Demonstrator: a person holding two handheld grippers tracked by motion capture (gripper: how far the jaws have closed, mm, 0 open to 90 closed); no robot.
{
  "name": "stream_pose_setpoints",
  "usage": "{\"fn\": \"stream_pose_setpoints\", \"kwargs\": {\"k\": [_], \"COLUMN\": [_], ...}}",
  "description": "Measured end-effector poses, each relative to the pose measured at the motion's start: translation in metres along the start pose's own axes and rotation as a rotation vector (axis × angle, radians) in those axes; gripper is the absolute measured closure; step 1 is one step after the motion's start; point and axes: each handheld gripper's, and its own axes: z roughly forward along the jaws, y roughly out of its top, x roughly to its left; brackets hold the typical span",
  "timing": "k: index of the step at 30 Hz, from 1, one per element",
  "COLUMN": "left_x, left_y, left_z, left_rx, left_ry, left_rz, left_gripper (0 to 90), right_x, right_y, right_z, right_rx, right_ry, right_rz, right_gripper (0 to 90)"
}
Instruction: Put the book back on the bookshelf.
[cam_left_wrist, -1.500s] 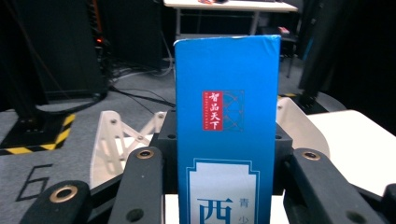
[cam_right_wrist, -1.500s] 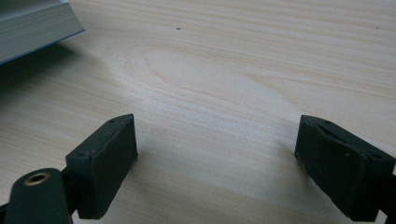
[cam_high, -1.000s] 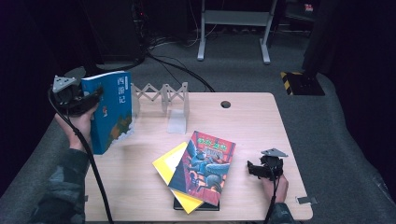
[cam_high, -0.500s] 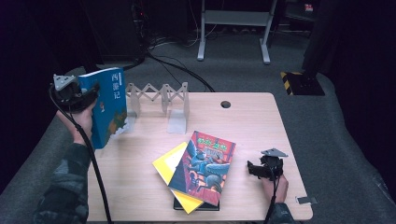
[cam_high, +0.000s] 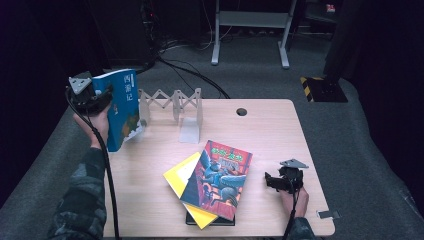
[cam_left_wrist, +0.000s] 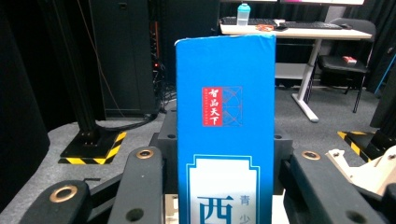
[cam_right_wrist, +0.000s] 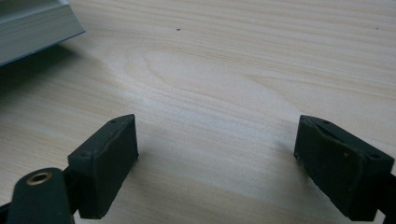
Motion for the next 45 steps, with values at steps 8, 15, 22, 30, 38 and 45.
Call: {"fn": "stream_pose_setpoints", "kwargs": {"k": [8,15,22,30,38,45], "left_x": [-0.004,-0.006,-0.004,0.002,0.002,0.005], "left_y": [-0.02,-0.032,-0.038,-0.042,-0.052,-0.062], "left_z": [0.013,0.01,-0.003,-0.024,-0.047,-0.067], "left_rx": [-0.021,-0.016,-0.001,0.034,0.063,0.089], "left_ry": [0.019,-0.002,-0.025,-0.046,-0.057,-0.066], "left_rz": [0.004,0.013,0.045,0.043,0.064,0.072], "left_gripper": [61.4,61.4,61.1,60.9,60.8,60.7], "right_x": [0.0,0.0,0.0,0.0,0.0,0.0], "right_y": [0.0,0.0,0.0,0.0,0.0,0.0], "right_z": [0.0,0.0,0.0,0.0,0.0,0.0], "right_rx": [-0.001,-0.001,-0.001,-0.002,-0.002,-0.002], "right_ry": [-0.002,-0.001,-0.002,-0.003,-0.002,-0.002], "right_rz": [0.0,0.0,0.0,0.0,0.0,0.0], "right_gripper": [12.9,13.0,13.2,13.3,13.5,13.5]}}
